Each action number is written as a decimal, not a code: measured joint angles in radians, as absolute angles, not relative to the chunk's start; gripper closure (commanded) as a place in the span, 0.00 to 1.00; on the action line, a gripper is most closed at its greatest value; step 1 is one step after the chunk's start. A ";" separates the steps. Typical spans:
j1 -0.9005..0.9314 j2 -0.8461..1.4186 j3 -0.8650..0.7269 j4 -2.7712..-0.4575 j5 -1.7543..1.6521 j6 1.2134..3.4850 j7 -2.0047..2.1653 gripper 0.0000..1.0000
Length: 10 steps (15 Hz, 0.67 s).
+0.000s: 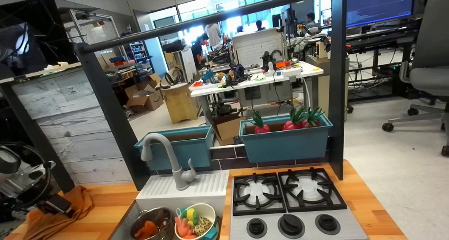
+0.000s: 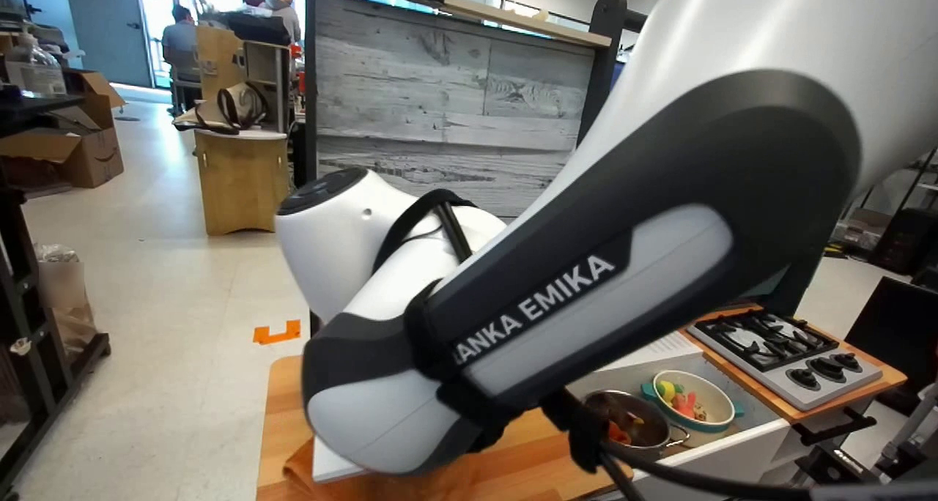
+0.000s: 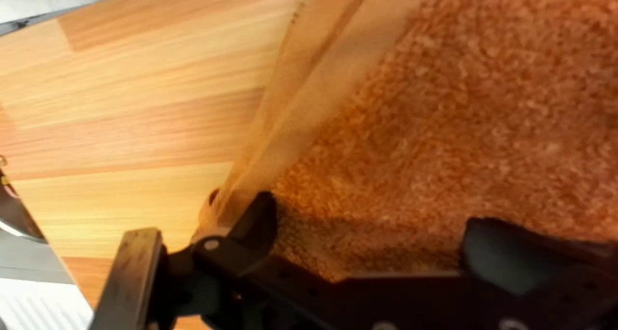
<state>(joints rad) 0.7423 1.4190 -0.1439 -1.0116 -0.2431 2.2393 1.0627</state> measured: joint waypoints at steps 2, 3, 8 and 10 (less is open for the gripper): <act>0.692 1.411 -0.171 -1.029 -0.232 2.234 1.092 0.00; 0.664 1.407 -0.185 -1.041 -0.228 2.234 1.104 0.00; 0.599 1.403 -0.201 -1.050 -0.230 2.214 1.105 0.00; 0.621 1.404 -0.186 -1.046 -0.244 2.219 1.070 0.00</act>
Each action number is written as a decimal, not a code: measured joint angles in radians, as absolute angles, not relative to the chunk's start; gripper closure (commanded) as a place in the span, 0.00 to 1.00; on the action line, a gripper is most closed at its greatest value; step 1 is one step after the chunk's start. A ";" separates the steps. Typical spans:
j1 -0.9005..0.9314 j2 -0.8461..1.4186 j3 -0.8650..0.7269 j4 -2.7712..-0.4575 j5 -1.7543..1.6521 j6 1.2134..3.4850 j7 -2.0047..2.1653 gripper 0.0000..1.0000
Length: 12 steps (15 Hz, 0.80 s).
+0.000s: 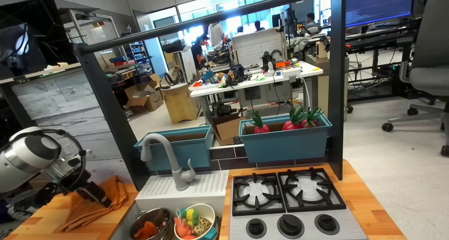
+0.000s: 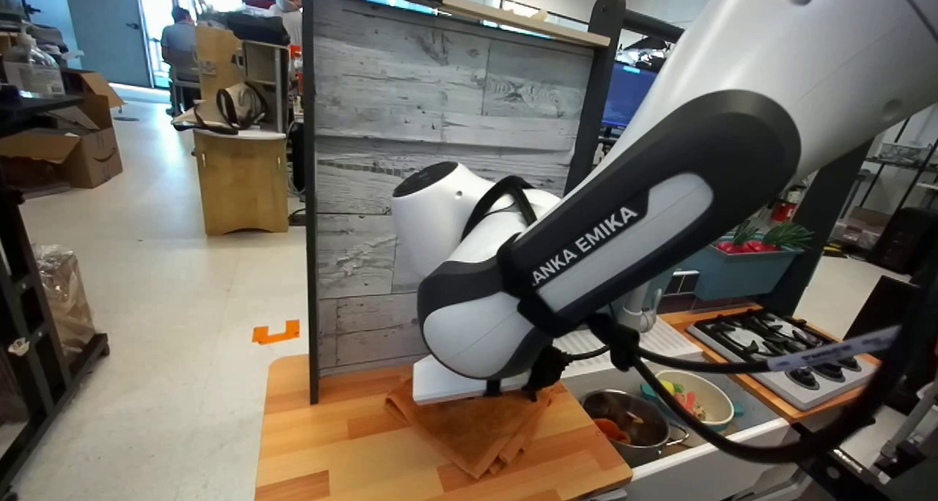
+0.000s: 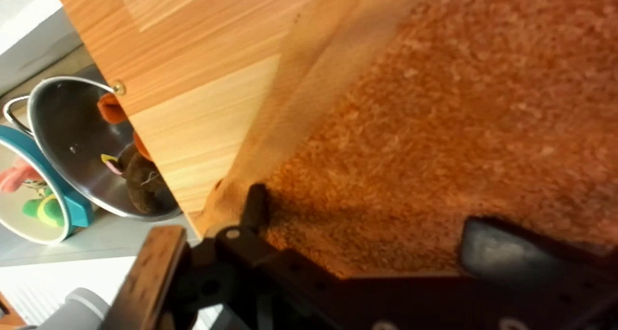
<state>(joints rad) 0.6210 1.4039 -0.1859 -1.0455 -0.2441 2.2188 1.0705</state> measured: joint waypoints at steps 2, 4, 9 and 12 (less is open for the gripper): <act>0.661 1.404 -0.163 -1.042 -0.256 2.233 1.038 0.00; 0.714 1.403 -0.140 -1.041 -0.268 2.257 1.011 0.00; 0.802 1.404 -0.069 -1.033 -0.264 2.283 0.979 0.00; 0.760 1.406 -0.090 -1.030 -0.241 2.257 1.026 0.00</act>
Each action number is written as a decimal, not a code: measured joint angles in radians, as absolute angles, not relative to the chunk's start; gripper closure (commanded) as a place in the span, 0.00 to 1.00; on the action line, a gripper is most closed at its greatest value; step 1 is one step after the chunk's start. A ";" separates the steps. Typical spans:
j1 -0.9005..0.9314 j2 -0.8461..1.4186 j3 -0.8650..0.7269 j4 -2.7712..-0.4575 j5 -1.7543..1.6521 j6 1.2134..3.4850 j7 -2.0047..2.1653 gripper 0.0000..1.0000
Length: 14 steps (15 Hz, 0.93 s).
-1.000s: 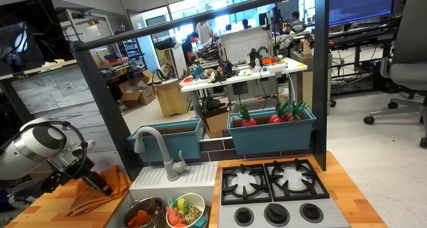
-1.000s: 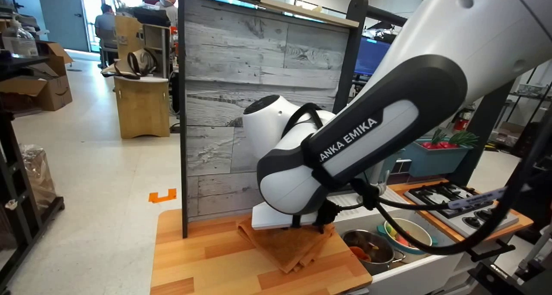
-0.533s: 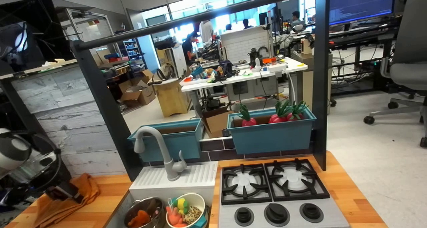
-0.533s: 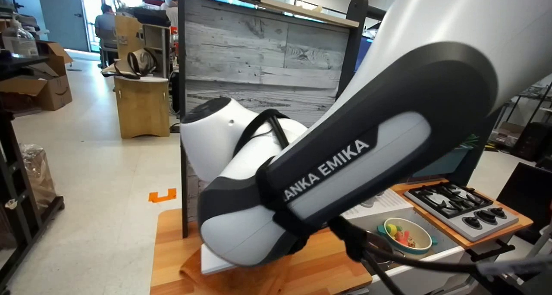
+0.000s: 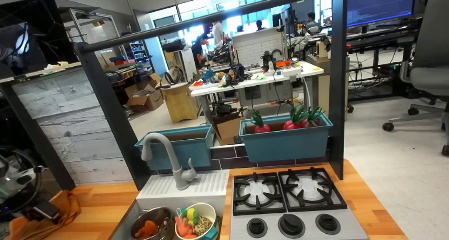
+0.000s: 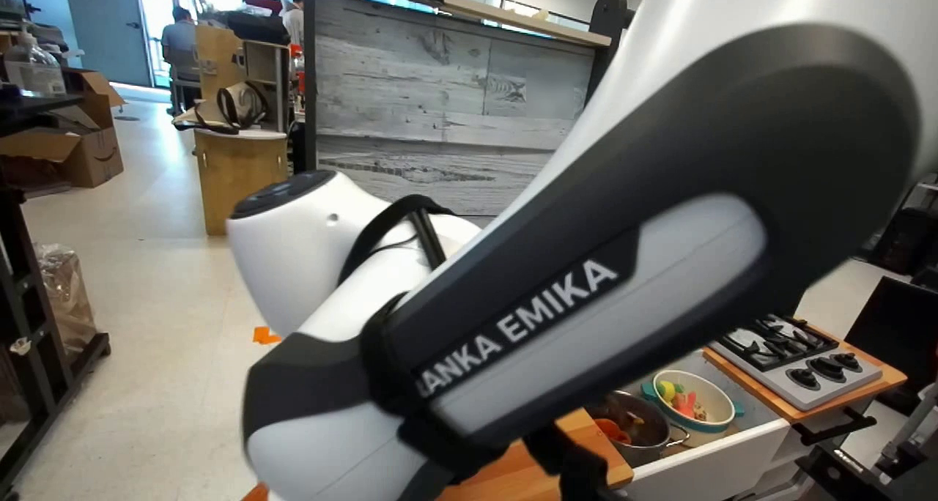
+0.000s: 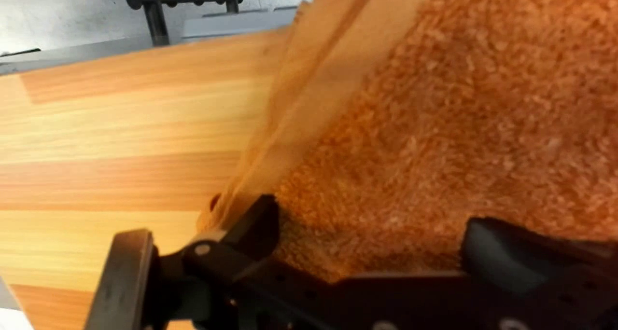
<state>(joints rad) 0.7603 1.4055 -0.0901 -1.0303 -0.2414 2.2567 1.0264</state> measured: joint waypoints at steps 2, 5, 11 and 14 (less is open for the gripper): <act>0.707 1.402 -0.119 -1.041 -0.230 2.256 1.063 0.00; 0.620 1.395 -0.158 -1.062 -0.210 2.254 1.102 0.00; 0.581 1.414 -0.116 -1.009 -0.222 2.197 1.075 0.00; 0.657 1.422 -0.071 -0.988 -0.237 2.226 1.034 0.00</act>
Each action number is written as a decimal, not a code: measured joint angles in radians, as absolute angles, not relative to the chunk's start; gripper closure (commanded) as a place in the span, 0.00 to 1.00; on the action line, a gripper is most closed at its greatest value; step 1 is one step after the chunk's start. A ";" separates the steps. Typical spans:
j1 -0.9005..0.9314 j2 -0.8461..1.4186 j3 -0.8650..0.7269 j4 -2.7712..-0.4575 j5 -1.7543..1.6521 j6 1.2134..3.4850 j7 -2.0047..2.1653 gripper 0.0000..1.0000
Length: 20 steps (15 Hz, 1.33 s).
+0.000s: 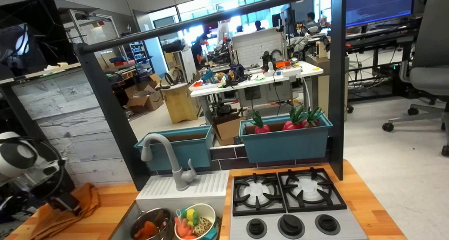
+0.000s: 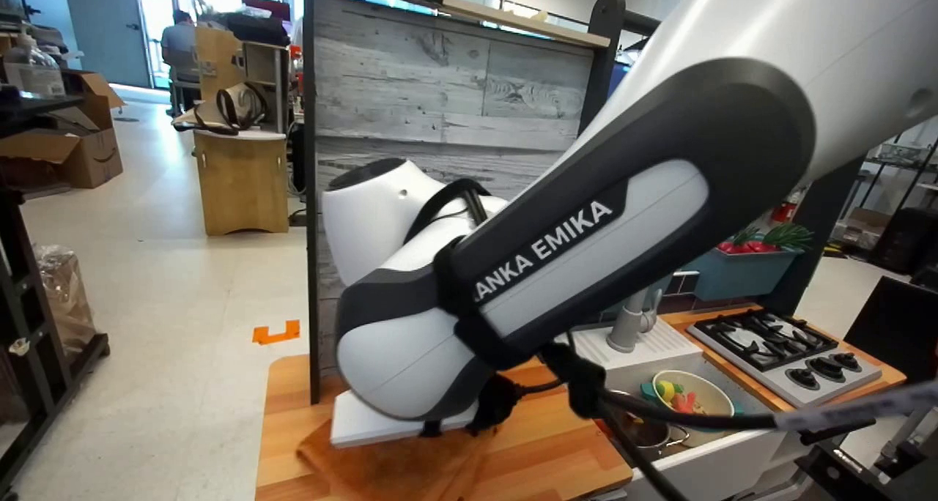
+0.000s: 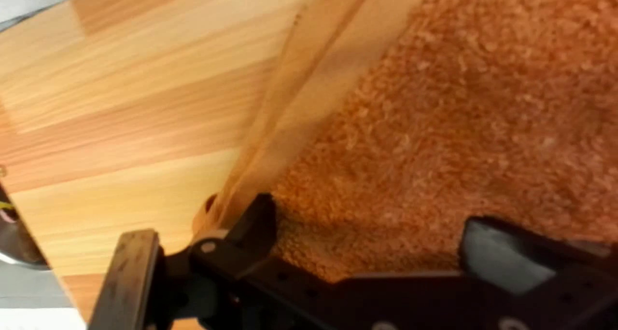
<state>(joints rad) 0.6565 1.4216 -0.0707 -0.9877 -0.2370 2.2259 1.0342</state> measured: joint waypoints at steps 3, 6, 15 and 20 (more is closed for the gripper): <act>0.736 1.426 -0.026 -0.977 -0.237 2.250 1.021 0.00; 0.739 1.431 -0.040 -0.972 -0.232 2.233 1.035 0.00; 0.539 1.426 -0.184 -0.993 -0.230 2.165 1.161 0.00; 0.602 1.443 -0.141 -0.952 -0.258 2.165 1.108 0.00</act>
<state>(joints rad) 0.6025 1.4429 -0.1415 -0.9522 -0.2577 2.1649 1.1078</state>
